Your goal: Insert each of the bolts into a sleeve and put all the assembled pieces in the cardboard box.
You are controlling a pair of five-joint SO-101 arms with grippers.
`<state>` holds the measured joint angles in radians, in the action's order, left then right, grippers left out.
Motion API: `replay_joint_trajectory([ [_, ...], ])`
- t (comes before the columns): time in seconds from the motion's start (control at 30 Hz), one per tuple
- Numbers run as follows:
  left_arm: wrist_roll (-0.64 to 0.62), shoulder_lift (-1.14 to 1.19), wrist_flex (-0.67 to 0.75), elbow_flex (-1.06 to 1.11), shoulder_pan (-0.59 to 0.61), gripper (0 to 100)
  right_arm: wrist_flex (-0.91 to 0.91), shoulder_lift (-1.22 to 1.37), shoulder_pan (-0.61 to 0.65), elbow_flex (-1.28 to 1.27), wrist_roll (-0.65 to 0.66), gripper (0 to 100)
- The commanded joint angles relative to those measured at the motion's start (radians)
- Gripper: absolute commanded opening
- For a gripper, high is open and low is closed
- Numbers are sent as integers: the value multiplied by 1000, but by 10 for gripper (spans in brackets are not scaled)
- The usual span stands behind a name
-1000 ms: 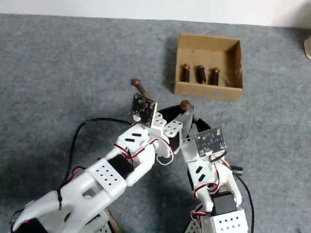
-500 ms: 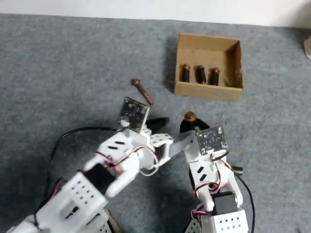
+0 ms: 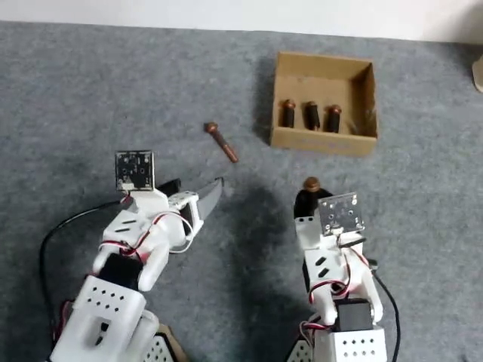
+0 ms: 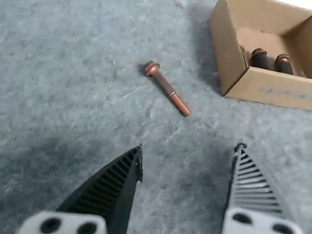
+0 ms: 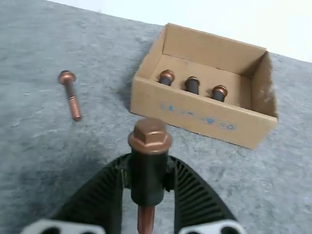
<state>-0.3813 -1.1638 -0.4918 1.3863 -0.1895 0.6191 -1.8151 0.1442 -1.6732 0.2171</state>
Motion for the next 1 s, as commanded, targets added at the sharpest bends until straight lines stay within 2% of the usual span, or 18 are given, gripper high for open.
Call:
replay_joint_trajectory([
  [0.0,6,-16,31,2,8,284,1,-16,-18,-35,40,4],
  [0.07,14,-16,31,4,15,284,27,-16,-18,-30,41,4],
  [0.2,155,-16,32,27,16,284,41,-8,-28,12,43,4],
  [0.27,187,-16,35,36,12,284,41,35,-53,36,43,4],
  [0.63,190,-16,35,39,16,284,33,634,-82,390,38,4],
  [0.97,190,-16,34,39,16,284,-137,1061,-196,697,37,4],
])
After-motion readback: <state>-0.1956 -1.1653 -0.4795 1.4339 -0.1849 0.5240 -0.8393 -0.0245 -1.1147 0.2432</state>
